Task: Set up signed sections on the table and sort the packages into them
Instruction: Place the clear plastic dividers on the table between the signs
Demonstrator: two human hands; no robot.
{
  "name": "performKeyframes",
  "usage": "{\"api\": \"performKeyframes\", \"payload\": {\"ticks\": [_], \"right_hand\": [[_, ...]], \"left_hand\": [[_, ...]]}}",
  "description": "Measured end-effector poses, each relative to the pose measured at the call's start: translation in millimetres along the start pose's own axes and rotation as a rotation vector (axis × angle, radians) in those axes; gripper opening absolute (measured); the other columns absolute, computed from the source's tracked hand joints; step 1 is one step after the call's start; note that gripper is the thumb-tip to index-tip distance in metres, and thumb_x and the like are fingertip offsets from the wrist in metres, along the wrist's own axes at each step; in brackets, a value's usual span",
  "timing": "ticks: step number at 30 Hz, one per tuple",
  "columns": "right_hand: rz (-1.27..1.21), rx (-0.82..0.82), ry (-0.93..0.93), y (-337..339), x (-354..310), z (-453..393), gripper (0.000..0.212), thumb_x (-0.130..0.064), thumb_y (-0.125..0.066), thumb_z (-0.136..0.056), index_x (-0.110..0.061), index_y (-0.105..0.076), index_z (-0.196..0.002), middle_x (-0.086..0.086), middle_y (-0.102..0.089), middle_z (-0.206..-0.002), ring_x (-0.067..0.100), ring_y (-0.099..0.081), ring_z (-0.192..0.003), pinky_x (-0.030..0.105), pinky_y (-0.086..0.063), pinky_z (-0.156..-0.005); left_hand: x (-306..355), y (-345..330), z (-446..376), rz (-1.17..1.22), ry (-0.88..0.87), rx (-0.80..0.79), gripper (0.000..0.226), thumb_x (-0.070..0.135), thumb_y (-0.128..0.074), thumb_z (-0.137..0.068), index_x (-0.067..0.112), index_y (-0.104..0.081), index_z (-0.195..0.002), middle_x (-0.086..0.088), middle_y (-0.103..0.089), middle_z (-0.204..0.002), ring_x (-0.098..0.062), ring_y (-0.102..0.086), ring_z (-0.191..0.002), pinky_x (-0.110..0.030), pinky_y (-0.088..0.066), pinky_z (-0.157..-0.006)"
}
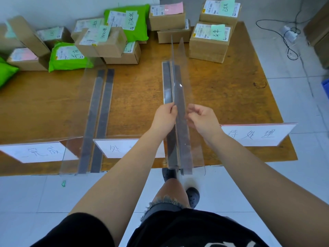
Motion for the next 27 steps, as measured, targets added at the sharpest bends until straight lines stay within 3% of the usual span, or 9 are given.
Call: {"api": "performKeyframes", "payload": {"ticks": [3, 6, 9, 11, 14, 18, 21, 24, 27], "right_hand": [[0.042, 0.017, 0.005, -2.0, -3.9, -2.2, 0.034, -0.006, -0.047, -0.088, -0.03, -0.064, -0.071, 0.021, -0.066, -0.097, 0.041, -0.059, -0.099, 0.057, -0.048, -0.087], [0.063, 0.045, 0.049, 1.1, -5.9, -4.9, 0.017, -0.008, -0.046, -0.089, -0.009, -0.062, -0.084, 0.029, -0.064, -0.088, 0.048, -0.058, -0.095, 0.064, -0.046, -0.081], [0.077, 0.059, 0.081, 3.9, -9.0, -6.4, 0.018, -0.006, -0.045, -0.087, -0.004, -0.063, -0.084, 0.019, -0.058, -0.073, 0.038, -0.056, -0.072, 0.062, -0.046, -0.082], [0.1, 0.055, 0.091, 4.7, -11.5, -7.0, 0.021, -0.005, -0.044, -0.086, 0.007, -0.061, -0.091, 0.011, -0.052, -0.072, 0.024, -0.047, -0.07, 0.054, -0.05, -0.075], [0.094, 0.054, 0.086, 7.5, -13.6, -5.7, 0.018, -0.005, -0.043, -0.085, -0.003, -0.061, -0.085, 0.007, -0.05, -0.068, 0.022, -0.045, -0.069, 0.042, -0.047, -0.064], [0.143, 0.061, 0.134, 12.0, -25.3, 2.7, 0.026, -0.009, -0.045, -0.089, -0.006, -0.064, -0.105, 0.004, -0.061, -0.082, 0.018, -0.059, -0.074, 0.037, -0.051, -0.073], [0.171, 0.064, 0.221, 15.0, -42.0, 11.4, 0.02, -0.006, -0.044, -0.087, 0.001, -0.063, -0.085, 0.006, -0.053, -0.07, 0.017, -0.05, -0.064, 0.034, -0.046, -0.063], [0.196, 0.087, 0.311, 18.7, -61.1, 25.7, 0.025, -0.004, -0.043, -0.086, -0.007, -0.053, -0.063, 0.0, -0.046, -0.057, 0.011, -0.041, -0.053, 0.017, -0.033, -0.048], [0.164, 0.081, 0.402, 19.1, -80.0, 43.6, 0.026, -0.007, -0.043, -0.088, -0.014, -0.063, -0.073, -0.003, -0.06, -0.064, 0.01, -0.052, -0.057, 0.011, -0.039, -0.048]], "left_hand": [[3.2, 7.0, 0.2, -0.128, -0.049, 0.053, 0.03, 0.008, -0.036, -0.094, -0.005, -0.057, -0.079, -0.019, -0.054, -0.071, -0.027, -0.051, -0.064, -0.039, -0.048, -0.065], [5.4, 10.7, 3.9, -0.106, -0.058, 0.054, 0.028, 0.005, -0.036, -0.093, -0.008, -0.058, -0.081, -0.025, -0.054, -0.075, -0.041, -0.059, -0.078, -0.049, -0.054, -0.075], [9.9, 12.5, 8.4, -0.153, -0.052, 0.141, 0.024, 0.005, -0.04, -0.088, -0.002, -0.056, -0.072, -0.019, -0.054, -0.07, -0.034, -0.058, -0.067, -0.037, -0.052, -0.059], [14.7, 14.0, 10.8, -0.191, -0.034, 0.215, 0.023, 0.005, -0.042, -0.085, 0.004, -0.052, -0.065, -0.013, -0.055, -0.067, -0.018, -0.047, -0.053, -0.02, -0.036, -0.047], [19.8, 15.6, 13.9, -0.164, -0.007, 0.272, 0.028, 0.006, -0.043, -0.085, 0.009, -0.046, -0.056, -0.013, -0.058, -0.067, -0.01, -0.041, -0.049, -0.015, -0.029, -0.045], [30.6, 20.9, 21.0, -0.18, -0.045, 0.335, 0.031, 0.009, -0.045, -0.087, 0.012, -0.048, -0.057, 0.0, -0.044, -0.055, -0.007, -0.039, -0.049, -0.013, -0.028, -0.047], [44.3, 29.6, 30.0, -0.202, -0.113, 0.369, 0.025, 0.012, -0.046, -0.089, 0.005, -0.059, -0.069, -0.002, -0.052, -0.061, -0.01, -0.047, -0.056, -0.018, -0.038, -0.05], [58.5, 40.7, 40.6, -0.194, -0.231, 0.417, 0.026, 0.013, -0.045, -0.089, -0.002, -0.064, -0.078, -0.016, -0.063, -0.074, -0.026, -0.059, -0.071, -0.039, -0.05, -0.066], [72.2, 51.6, 54.1, -0.132, -0.322, 0.477, 0.026, 0.012, -0.045, -0.086, -0.003, -0.061, -0.073, -0.02, -0.064, -0.074, -0.032, -0.062, -0.074, -0.05, -0.053, -0.07]]}}
Point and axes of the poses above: each hand's wrist, its own z-axis away from the middle knuckle, its own y-axis out of the back of the hand, x = y × z, the point moved 1 cm from there along -z, towards the middle knuckle
